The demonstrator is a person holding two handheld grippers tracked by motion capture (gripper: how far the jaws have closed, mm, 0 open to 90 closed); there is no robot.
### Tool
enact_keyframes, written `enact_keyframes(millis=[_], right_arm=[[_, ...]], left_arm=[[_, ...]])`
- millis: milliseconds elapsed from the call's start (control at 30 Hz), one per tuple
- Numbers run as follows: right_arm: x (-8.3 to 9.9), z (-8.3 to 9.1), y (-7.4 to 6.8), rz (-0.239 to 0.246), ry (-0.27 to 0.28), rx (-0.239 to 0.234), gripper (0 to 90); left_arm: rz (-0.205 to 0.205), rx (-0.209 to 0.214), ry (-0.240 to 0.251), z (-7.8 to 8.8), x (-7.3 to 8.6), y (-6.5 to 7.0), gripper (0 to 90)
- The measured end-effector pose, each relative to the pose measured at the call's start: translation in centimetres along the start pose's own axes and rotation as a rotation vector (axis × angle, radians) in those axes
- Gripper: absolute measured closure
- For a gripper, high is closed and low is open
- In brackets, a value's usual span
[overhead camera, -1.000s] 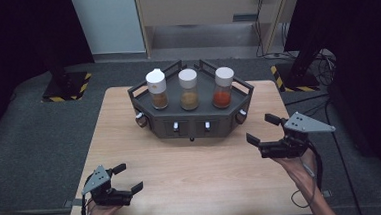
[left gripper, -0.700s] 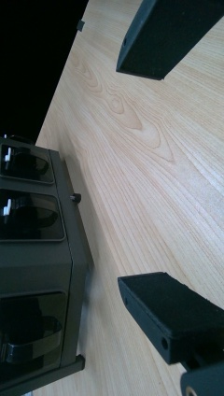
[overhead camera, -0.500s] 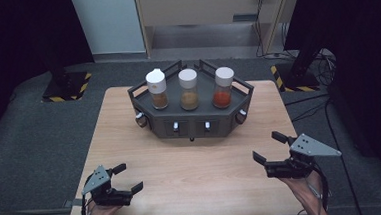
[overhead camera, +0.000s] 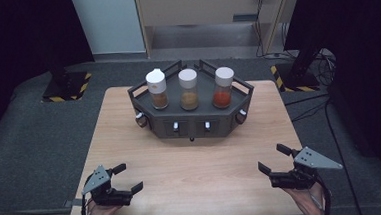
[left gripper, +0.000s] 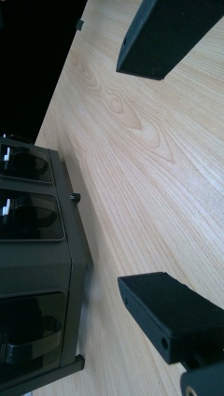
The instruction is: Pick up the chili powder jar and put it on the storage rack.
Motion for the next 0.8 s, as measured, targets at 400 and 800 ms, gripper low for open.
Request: enact_keyframes(millis=[400,800], right_arm=[[2.0,0.0,0.3,-0.007,0.0,0.014,7.9],[2.9,0.1,0.8,0.01,-0.016,0.017,8.1]], left_arm=[[0.0,-0.002,-0.001,0.0,0.0,0.0,0.0],[-0.006,0.002,-0.002,-0.1,0.0,0.0,0.0]])
Point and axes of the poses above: each handheld gripper's, and its own axes: z roughly backward along the jaws, x roughly out of its underside, y roughly to its right, the point moved 4 cm from there along -z, roughly forward along the jaws, and after that the axes turned 12 degrees about y, right-handed, at the moved point
